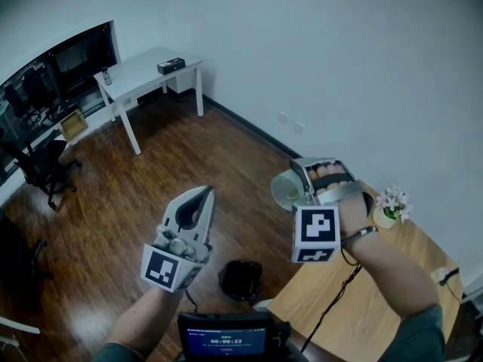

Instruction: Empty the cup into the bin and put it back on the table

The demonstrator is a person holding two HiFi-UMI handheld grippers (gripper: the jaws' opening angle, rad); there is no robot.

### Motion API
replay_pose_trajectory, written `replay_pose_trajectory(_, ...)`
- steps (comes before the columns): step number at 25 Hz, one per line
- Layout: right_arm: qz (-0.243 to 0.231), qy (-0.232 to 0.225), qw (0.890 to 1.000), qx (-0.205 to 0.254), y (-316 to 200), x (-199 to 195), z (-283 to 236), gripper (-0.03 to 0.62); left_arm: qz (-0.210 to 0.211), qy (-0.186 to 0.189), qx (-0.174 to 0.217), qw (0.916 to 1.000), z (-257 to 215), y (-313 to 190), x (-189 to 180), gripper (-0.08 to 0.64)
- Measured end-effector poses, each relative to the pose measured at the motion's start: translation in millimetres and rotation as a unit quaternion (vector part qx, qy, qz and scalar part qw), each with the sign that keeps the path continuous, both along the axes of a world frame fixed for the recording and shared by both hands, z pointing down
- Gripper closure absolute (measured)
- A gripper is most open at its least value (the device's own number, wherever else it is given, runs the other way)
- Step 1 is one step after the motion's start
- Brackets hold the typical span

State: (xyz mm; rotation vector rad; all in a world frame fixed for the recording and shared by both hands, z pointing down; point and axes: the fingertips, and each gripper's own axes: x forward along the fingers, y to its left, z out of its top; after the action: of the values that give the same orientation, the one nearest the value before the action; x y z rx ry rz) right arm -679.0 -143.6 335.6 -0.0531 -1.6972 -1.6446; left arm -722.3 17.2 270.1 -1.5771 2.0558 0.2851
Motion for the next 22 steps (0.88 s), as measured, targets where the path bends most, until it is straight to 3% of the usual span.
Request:
replay_pose_trajectory(8,-0.006,0.008,1.0,0.01,-1.4,0.4,0.4,0.206,0.006,0.005,0.002,1.0,1.6,-2.8,5.5,0.56)
replay_pose_trajectory(16,-0.011,0.025,0.999,0.03,-4.5,1.9,0.8,0.206,-0.005,-0.019,0.006,0.9998,-3.4,-1.5,4.4,0.56)
replay_pose_trajectory(22,-0.013,0.03,0.999,0.038,-3.5,0.7,-0.1,0.206,0.0,-0.006,0.003,1.0,-0.3,-3.3,5.5,0.56)
